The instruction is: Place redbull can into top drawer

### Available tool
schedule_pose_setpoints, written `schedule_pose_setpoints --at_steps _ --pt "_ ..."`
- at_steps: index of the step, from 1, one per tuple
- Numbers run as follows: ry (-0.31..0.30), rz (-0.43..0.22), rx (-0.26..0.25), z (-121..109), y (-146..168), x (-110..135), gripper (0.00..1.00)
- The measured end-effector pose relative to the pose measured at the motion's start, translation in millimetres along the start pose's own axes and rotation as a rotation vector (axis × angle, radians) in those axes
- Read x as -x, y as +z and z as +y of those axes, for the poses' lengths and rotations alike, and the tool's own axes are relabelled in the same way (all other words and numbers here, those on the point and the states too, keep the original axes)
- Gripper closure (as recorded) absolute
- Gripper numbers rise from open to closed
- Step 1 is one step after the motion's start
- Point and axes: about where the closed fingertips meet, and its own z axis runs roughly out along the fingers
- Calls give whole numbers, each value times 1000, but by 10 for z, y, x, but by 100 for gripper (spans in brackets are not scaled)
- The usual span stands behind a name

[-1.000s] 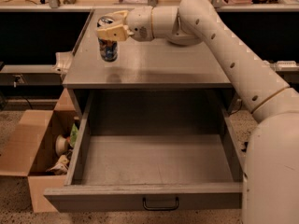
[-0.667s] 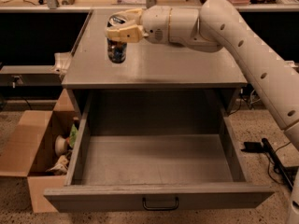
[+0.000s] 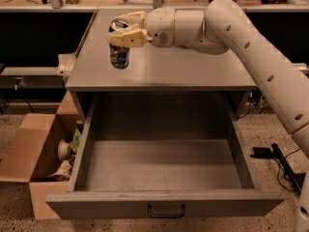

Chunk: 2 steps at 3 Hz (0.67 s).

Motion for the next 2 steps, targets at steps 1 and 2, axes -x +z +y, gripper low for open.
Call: schedule_pose_setpoints --at_steps 1,2 --pt "-35 10 77 375 -65 -54 100" --pt "-54 15 135 837 -195 -166 100"
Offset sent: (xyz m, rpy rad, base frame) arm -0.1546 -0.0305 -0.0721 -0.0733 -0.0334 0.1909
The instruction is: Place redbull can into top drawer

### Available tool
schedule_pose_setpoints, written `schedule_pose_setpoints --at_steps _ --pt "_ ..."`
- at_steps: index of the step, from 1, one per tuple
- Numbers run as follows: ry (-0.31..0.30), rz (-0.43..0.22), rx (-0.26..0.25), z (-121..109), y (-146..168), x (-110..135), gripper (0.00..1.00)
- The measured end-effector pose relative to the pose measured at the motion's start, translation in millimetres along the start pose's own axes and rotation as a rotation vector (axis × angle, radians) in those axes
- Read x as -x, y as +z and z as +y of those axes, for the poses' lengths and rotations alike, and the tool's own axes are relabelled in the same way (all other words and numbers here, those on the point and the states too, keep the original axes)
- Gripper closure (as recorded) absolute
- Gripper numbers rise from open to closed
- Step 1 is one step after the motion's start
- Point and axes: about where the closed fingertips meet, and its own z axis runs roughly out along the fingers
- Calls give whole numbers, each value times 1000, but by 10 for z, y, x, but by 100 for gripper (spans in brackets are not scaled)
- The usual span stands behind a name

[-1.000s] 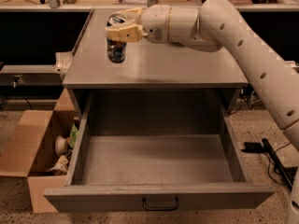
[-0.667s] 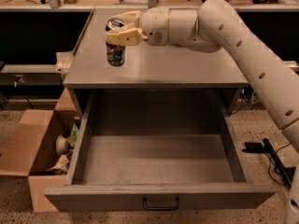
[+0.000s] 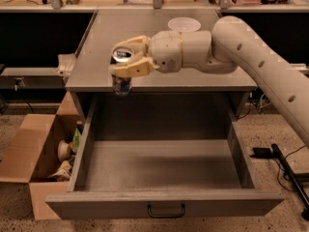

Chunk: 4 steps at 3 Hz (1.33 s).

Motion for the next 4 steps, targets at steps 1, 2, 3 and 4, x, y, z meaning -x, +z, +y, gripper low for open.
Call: schedule_pose_setpoints --at_steps 1,2,3,4 --pt "56 18 73 591 -16 -332 100" --pt "56 17 73 591 -16 -332 100" --pt "68 17 75 614 2 -392 100" --pt "99 55 94 770 0 -695 100"
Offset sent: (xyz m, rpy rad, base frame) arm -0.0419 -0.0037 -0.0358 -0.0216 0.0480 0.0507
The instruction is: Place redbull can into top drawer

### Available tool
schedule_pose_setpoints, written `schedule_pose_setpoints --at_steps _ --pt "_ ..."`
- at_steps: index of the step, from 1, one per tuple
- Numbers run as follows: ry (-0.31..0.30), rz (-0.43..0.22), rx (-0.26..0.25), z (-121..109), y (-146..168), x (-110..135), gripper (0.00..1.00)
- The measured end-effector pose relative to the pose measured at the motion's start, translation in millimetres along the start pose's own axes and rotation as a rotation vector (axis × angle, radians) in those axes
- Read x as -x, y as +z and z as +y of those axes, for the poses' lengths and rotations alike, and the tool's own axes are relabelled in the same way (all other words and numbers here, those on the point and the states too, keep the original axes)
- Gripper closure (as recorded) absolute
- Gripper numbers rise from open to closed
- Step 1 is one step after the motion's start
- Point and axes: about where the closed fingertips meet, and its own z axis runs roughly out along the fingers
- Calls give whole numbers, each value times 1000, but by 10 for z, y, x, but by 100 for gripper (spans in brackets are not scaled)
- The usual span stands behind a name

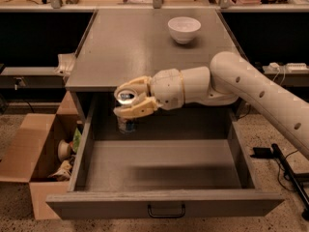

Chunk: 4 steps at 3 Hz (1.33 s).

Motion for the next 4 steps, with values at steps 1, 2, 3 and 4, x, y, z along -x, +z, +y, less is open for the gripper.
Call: schedule_pose_setpoints --at_steps 1,2,3,4 --pt "55 52 26 160 36 -419 100" --pt "130 69 42 299 61 -884 100" --pt "170 70 48 349 71 -1128 100" --pt "182 72 47 374 66 -1291 100"
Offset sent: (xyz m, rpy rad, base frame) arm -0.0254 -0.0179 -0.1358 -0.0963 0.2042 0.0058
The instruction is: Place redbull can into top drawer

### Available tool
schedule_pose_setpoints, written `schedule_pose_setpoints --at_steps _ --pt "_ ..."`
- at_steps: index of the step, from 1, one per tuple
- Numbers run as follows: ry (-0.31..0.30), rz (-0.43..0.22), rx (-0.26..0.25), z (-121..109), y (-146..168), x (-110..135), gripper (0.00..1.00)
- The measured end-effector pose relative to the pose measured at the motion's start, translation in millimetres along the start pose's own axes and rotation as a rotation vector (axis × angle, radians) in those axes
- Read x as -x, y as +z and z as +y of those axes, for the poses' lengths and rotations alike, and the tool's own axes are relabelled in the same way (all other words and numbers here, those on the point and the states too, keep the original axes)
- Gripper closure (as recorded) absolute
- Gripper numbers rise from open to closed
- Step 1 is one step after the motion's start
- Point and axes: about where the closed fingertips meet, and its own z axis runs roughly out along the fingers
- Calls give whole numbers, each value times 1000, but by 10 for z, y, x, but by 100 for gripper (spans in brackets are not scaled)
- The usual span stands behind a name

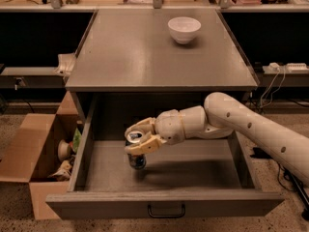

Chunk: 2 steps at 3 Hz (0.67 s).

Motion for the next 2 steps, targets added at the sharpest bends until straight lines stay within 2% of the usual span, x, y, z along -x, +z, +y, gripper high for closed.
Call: schedule_pose_setpoints --at_steps 1,2 --pt "-41 31 -25 -15 -24 -168 100" --pt "-73 50 -38 -32 -42 -234 100"
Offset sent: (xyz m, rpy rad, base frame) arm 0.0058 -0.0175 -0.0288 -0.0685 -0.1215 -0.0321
